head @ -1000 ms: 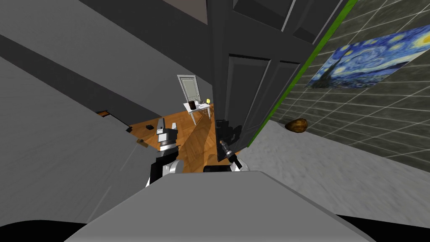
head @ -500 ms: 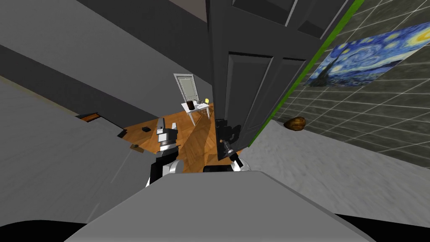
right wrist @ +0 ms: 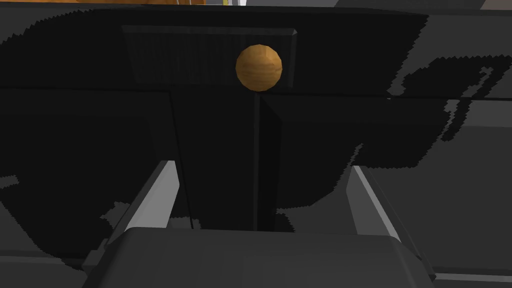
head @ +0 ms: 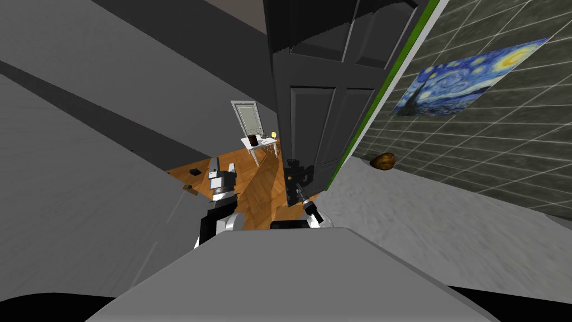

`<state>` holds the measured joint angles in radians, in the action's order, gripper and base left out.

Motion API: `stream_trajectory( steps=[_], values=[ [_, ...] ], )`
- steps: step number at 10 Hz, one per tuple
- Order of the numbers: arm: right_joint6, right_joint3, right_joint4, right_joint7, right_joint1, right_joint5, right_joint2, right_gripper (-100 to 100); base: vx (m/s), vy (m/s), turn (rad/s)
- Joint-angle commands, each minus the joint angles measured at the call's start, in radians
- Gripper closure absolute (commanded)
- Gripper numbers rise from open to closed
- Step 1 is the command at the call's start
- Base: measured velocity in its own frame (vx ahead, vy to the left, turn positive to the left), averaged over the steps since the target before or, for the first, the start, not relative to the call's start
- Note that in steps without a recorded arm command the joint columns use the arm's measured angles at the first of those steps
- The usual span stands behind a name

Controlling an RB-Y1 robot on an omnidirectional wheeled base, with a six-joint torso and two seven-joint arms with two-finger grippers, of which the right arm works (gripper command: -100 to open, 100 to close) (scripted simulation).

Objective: Push the door open

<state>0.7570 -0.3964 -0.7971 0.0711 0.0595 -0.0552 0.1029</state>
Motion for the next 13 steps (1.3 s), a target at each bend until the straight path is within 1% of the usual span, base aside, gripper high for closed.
stream_trajectory(
  steps=[1, 2, 3, 7, 11, 12, 13],
  values=[
    [0.0, -0.002, -0.002, 0.001, -0.002, -0.001, -0.003, -100, -0.232, 0.022, -0.047],
    [0.0, -0.001, -0.002, 0.001, -0.002, 0.0, -0.001, -100, -0.104, 0.017, -0.014],
    [0.005, 0.002, 0.002, -0.002, -0.003, -0.001, -0.002, -100, 0.074, 0.043, 0.028],
    [0.017, 0.009, 0.01, -0.007, -0.003, -0.003, -0.005, -100, 0.17, 0.056, 0.021],
    [0.031, 0.017, 0.021, -0.015, -0.003, -0.005, -0.013, -100, 0.196, 0.092, 0.024],
    [0.029, 0.016, 0.02, -0.014, -0.003, -0.005, -0.012, -100, 0.069, 0.029, -0.012],
    [0.029, 0.016, 0.02, -0.014, -0.003, -0.005, -0.012, 100, -0.015, -0.001, 0.006]
  ],
)
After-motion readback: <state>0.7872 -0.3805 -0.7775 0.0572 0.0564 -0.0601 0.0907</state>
